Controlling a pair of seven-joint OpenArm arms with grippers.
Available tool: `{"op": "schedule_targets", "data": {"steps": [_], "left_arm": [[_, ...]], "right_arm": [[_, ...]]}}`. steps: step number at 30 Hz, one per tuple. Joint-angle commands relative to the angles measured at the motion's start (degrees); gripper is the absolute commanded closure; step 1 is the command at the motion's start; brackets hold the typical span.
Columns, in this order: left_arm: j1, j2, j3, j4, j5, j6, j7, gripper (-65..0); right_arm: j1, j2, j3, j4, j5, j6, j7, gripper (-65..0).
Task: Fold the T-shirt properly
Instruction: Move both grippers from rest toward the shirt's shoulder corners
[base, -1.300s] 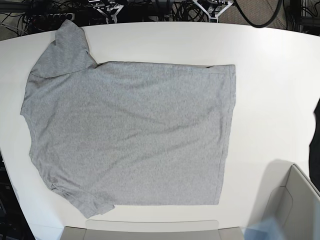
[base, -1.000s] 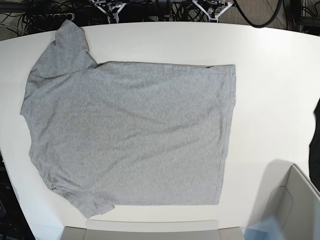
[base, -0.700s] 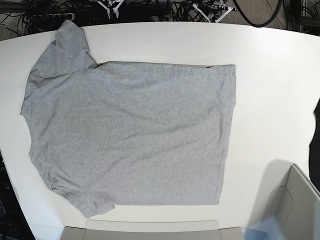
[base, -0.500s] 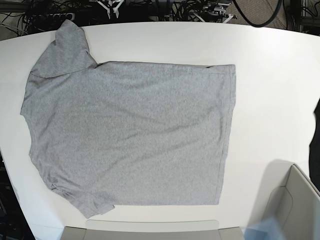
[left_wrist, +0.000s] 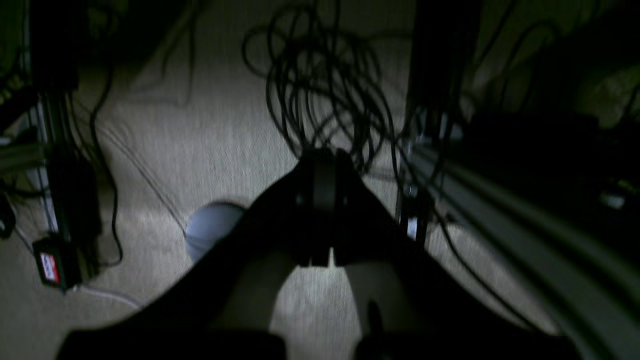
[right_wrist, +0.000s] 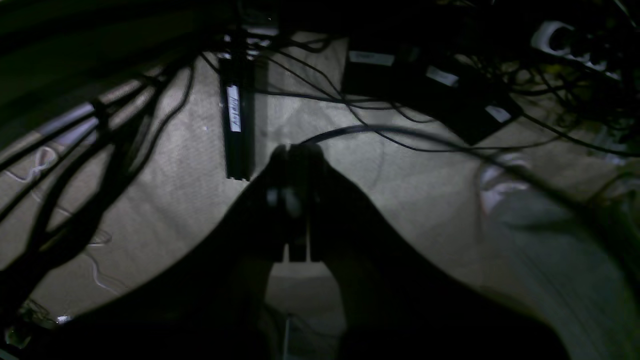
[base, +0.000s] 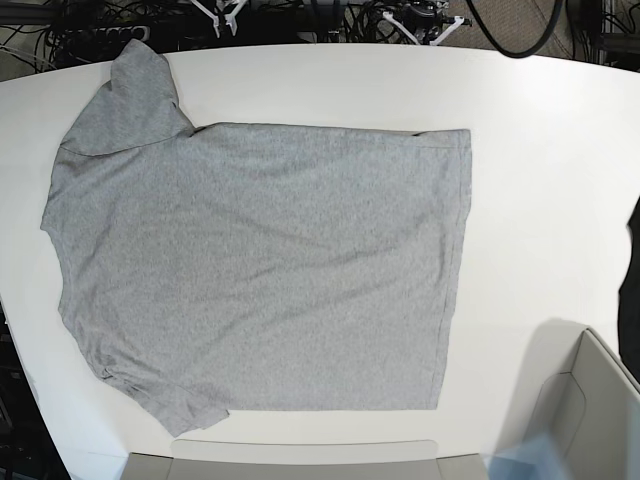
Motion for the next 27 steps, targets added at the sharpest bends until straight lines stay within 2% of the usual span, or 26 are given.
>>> {"op": "schedule_targets", "data": {"steps": [1,7,12,20,27], "left_arm": [[0.59,-0.01,-0.25,0.58,0.03,0.12,-0.49,-0.2],[2.52,-0.09,-0.25,2.16,0.03,0.12,-0.05,-0.1],[6.92,-0.45,-0.25,6.21,0.03,0.12,0.03,-0.1],[17.82,-0.53,-0.25,23.44,0.03,0.12,0.12,-0.1],[25.03,-0.53,-0.25,38.38,0.03,0.12,0.47,0.0]], "right_arm": [[-0.22,0.2,-0.06,0.24,-0.17,0.05,0.32,-0.4],[-1.01,2.31,-0.06,0.42,-0.17,0.05,0.49,-0.4],[-6.02,4.51,-0.06,9.56,-0.17,0.05,0.23,-0.3],[-17.19,8.99,-4.89,27.41,0.1,-0.03,0.14,-0.3],[-25.89,11.89,-4.8,41.74,0.19,-0.3,0.14,-0.3]]}}
